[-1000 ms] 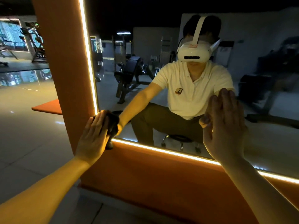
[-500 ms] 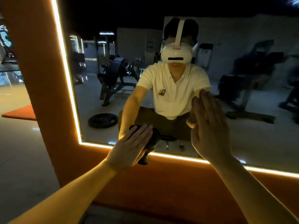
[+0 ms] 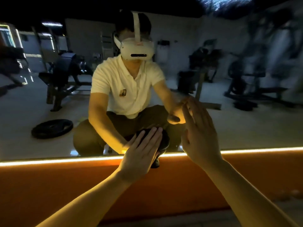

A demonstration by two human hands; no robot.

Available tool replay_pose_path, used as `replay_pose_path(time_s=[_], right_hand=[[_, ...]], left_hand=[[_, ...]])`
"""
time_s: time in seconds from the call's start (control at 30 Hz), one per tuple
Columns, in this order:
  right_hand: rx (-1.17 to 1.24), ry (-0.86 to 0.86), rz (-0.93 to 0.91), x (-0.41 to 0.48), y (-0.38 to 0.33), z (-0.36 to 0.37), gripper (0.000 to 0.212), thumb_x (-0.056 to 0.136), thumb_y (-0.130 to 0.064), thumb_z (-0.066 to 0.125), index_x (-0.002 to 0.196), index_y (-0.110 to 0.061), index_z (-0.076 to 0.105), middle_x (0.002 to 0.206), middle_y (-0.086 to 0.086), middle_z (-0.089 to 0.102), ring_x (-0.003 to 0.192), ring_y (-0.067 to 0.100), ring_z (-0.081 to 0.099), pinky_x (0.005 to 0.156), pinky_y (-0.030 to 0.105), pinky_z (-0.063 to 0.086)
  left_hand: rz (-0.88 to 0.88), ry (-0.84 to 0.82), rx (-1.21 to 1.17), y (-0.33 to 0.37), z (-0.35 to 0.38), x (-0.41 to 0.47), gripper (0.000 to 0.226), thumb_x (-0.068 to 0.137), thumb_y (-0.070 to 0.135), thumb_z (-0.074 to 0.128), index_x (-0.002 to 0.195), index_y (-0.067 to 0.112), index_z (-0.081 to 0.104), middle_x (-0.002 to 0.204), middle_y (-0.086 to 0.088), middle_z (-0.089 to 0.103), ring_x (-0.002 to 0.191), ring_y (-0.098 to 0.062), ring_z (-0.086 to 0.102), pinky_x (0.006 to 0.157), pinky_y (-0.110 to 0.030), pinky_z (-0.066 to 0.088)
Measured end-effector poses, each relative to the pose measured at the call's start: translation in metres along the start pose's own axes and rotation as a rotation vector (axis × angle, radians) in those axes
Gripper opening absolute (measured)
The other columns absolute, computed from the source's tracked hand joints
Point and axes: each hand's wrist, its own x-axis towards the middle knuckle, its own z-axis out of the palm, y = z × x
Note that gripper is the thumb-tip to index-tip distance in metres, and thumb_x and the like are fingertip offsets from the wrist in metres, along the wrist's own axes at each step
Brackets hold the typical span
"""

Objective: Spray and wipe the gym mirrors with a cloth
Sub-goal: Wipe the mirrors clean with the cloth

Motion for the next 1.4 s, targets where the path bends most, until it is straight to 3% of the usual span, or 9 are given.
replay_pose_path(time_s=[0.13,0.23,0.33,0.47,0.67,0.9,1.03,1.2,1.4], right_hand=[[-0.064,-0.059,0.082,-0.027,0.031,-0.013,0.057,0.089,-0.010,0.058,0.145,-0.004,0.049,0.161,0.017,0.034,0.148,0.035,0.037,0.119,0.052,0.036],[-0.002,-0.047,0.189,-0.038,0.037,-0.020,0.022,0.090,-0.015,0.063,0.112,-0.009,0.065,0.116,0.010,0.066,0.096,0.020,0.067,0.088,0.040,0.058],[0.160,-0.284,0.241,-0.046,0.018,-0.018,0.010,0.095,-0.016,0.068,0.104,-0.019,0.069,0.095,-0.004,0.072,0.074,0.002,0.058,0.073,0.022,0.054],[0.375,-0.446,0.234,-0.049,-0.025,0.008,0.020,0.100,-0.019,0.062,0.118,-0.025,0.069,0.114,-0.005,0.074,0.091,0.005,0.068,0.081,0.019,0.055],[0.313,-0.298,0.167,-0.036,-0.082,0.049,0.041,0.096,-0.022,0.070,0.132,-0.010,0.054,0.133,0.009,0.060,0.122,0.022,0.062,0.100,0.038,0.057],[0.163,-0.136,0.106,-0.032,-0.060,0.050,0.039,0.093,-0.028,0.071,0.124,-0.009,0.056,0.126,0.009,0.064,0.117,0.023,0.065,0.099,0.038,0.057],[0.128,0.005,0.305,-0.028,0.000,0.043,0.039,0.098,-0.029,0.060,0.131,-0.010,0.055,0.125,0.003,0.060,0.114,0.016,0.061,0.097,0.035,0.054],[0.116,0.223,0.654,-0.006,0.005,0.026,0.056,0.087,-0.013,0.078,0.132,-0.001,0.047,0.121,0.020,0.055,0.103,0.031,0.064,0.080,0.041,0.062],[0.220,0.185,0.418,0.025,-0.102,0.039,0.066,0.082,-0.022,0.073,0.138,-0.015,0.040,0.135,0.017,0.048,0.115,0.028,0.058,0.091,0.040,0.059]], left_hand=[[-0.038,0.013,-0.013,0.047,0.003,0.036,0.089,0.105,0.037,0.054,0.164,-0.002,0.000,0.174,-0.019,-0.005,0.162,-0.032,-0.003,0.131,-0.049,-0.007],[-0.059,0.053,-0.038,0.052,0.004,0.048,0.089,0.101,0.037,0.062,0.164,0.000,0.011,0.174,-0.019,-0.001,0.162,-0.032,-0.002,0.131,-0.050,-0.007],[-0.053,0.082,-0.080,0.032,-0.004,0.044,0.077,0.102,0.041,0.059,0.163,0.006,0.028,0.174,-0.017,0.009,0.161,-0.032,0.008,0.131,-0.052,0.001],[-0.054,0.055,-0.071,0.002,-0.017,0.026,0.071,0.101,0.051,0.046,0.159,0.010,0.042,0.171,-0.019,0.017,0.159,-0.035,0.017,0.131,-0.054,0.004],[-0.032,-0.008,-0.100,-0.040,-0.033,-0.002,0.084,0.092,0.053,0.052,0.161,0.007,0.035,0.172,-0.022,0.015,0.160,-0.036,0.015,0.127,-0.061,0.017],[-0.075,0.018,-0.151,-0.082,-0.049,-0.030,0.079,0.097,0.042,0.053,0.161,0.002,0.031,0.171,-0.022,0.020,0.159,-0.038,0.020,0.125,-0.065,0.020],[-0.159,0.105,-0.180,-0.092,-0.057,-0.025,0.075,0.098,0.032,0.062,0.160,-0.001,0.034,0.170,-0.022,0.022,0.158,-0.039,0.024,0.122,-0.067,0.026],[-0.219,0.126,-0.182,-0.105,-0.064,-0.028,0.077,0.097,0.033,0.064,0.159,-0.002,0.034,0.170,-0.023,0.022,0.157,-0.041,0.024,0.123,-0.068,0.023],[-0.280,0.154,-0.167,-0.116,-0.073,-0.029,0.079,0.094,0.032,0.068,0.158,-0.003,0.037,0.169,-0.023,0.024,0.159,-0.039,0.022,0.124,-0.066,0.022]])
